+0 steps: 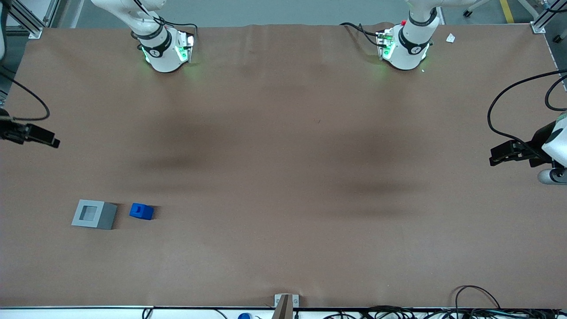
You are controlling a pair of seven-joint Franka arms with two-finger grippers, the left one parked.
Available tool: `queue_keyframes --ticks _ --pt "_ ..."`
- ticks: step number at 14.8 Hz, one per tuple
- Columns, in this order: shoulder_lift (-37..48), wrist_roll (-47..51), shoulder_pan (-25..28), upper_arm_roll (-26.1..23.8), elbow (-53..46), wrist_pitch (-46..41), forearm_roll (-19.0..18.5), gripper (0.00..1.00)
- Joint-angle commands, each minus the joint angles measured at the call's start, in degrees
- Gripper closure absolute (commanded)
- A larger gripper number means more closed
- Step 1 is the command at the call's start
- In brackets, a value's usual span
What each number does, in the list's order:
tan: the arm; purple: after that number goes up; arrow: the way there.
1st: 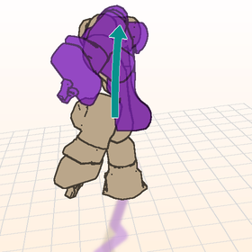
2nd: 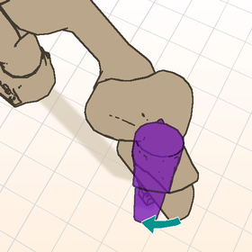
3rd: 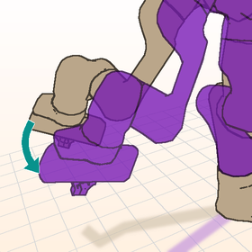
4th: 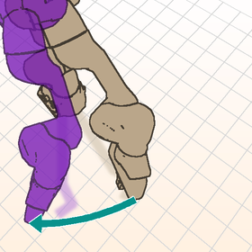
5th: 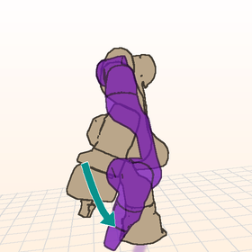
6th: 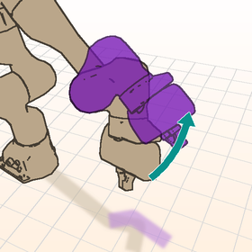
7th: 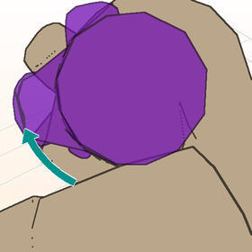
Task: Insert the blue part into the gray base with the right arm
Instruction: 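Lower the open right gripper over the blue cube and close on it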
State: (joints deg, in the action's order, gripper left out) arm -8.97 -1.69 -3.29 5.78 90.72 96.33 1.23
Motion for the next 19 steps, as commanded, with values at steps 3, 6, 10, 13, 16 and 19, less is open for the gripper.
queue_keyframes --ticks 3,6,10,13,16,19 --pt "-9.3 -0.2 0.3 -0.7 -0.3 8.9 1.0 0.0" --pt "-13.8 -0.1 2.6 -0.9 -0.5 14.8 1.1 0.0" --pt "-20.6 0.0 5.7 -0.9 -0.5 22.0 1.1 0.0" --pt "-24.8 0.0 6.4 -0.9 -0.5 25.8 1.1 0.0" --pt "-27.7 1.4 6.3 -0.9 -0.7 28.3 4.5 0.0" --pt "-29.3 3.8 6.5 -0.9 -1.0 29.1 6.5 0.0"
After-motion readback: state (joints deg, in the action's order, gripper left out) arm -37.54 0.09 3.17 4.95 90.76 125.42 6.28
